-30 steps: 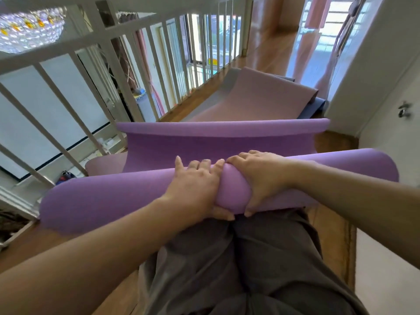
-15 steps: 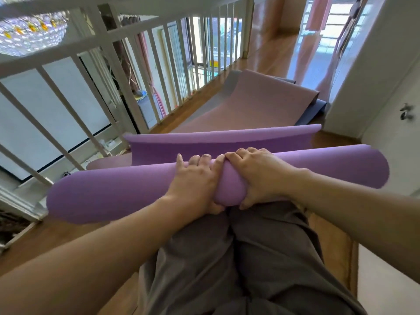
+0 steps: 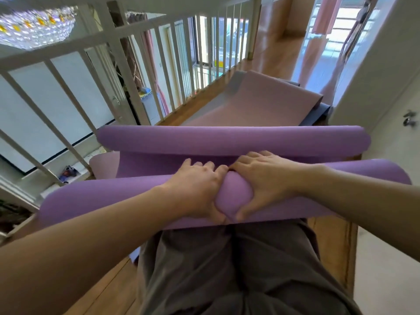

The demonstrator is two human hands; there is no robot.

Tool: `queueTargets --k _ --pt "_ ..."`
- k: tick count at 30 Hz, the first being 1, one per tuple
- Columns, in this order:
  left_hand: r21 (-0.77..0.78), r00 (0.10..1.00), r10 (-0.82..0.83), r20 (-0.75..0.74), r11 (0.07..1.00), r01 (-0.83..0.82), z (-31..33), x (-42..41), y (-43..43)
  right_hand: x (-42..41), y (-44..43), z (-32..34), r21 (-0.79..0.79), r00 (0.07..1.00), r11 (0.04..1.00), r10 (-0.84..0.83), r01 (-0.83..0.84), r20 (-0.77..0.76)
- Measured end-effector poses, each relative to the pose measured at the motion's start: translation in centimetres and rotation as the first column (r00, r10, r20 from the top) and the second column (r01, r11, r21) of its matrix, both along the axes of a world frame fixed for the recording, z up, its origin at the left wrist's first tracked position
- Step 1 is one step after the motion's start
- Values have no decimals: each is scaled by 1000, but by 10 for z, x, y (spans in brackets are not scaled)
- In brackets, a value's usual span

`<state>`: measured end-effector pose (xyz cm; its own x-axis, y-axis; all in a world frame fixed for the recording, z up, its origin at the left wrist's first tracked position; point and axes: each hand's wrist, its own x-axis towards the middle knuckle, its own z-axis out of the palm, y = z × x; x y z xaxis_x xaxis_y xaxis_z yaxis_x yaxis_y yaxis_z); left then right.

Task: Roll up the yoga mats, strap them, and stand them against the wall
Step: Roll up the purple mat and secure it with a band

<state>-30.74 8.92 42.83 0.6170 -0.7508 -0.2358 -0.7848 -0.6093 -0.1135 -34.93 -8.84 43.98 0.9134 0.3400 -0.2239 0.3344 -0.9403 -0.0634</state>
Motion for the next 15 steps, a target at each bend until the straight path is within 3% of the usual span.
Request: queueTargets --k 3,5,10,15 --pt "-9 1000 -27 10 1000 27 -1 -1 2 20 -10 6 82 988 992 -109 101 108" --pt "-20 1000 -30 -1 999 30 0 -1 1 39 -19 1 15 978 990 -143 142 152" --pt "3 999 -41 18 999 41 0 -1 0 77 -33 -26 -186 973 956 -214 226 84" --pt "-21 999 -39 -15 999 39 -1 3 1 97 -29 -32 -247 964 933 -263 264 36"
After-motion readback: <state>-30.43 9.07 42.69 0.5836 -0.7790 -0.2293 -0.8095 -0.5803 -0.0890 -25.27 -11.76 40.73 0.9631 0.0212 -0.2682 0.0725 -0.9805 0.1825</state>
